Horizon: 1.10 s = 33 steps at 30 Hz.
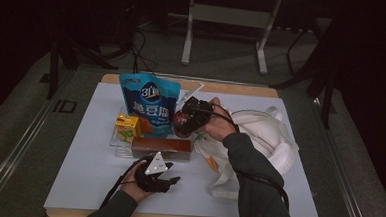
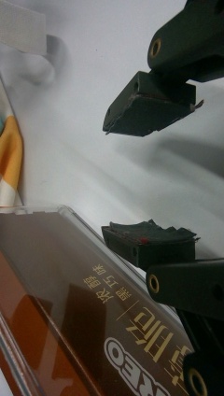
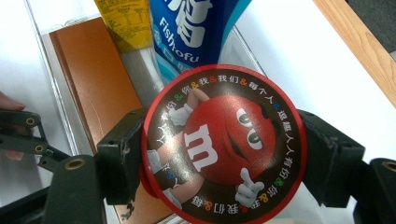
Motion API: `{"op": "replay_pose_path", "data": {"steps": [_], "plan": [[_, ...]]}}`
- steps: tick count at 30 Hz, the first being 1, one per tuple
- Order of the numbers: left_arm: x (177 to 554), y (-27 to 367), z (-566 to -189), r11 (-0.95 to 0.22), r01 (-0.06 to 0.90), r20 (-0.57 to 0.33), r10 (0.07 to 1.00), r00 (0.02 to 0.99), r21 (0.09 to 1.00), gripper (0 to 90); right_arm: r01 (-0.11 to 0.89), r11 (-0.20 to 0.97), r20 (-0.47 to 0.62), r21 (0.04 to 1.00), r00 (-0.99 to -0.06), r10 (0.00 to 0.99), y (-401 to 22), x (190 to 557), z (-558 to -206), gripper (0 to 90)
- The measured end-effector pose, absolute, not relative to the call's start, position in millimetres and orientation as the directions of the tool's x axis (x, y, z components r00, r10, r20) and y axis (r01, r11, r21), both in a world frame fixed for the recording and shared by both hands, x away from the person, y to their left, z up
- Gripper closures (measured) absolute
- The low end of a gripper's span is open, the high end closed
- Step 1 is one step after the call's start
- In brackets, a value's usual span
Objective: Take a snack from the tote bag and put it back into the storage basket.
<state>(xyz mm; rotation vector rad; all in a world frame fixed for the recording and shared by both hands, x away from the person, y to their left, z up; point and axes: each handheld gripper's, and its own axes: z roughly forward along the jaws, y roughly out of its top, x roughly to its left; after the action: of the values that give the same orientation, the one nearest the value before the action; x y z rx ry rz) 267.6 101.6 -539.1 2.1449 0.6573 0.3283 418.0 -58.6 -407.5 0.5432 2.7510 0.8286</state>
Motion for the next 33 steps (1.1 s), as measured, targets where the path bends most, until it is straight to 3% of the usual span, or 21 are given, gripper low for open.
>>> {"op": "replay_pose_path", "data": {"steps": [33], "plan": [[267.5,101.4,-539.1,-0.506,0.339,0.005,0.561,0.828,0.793,43.9,0.31,0.765,-0.085,0.565,-0.9,0.427,-56.2,418.5,-433.0,25.3]]}}
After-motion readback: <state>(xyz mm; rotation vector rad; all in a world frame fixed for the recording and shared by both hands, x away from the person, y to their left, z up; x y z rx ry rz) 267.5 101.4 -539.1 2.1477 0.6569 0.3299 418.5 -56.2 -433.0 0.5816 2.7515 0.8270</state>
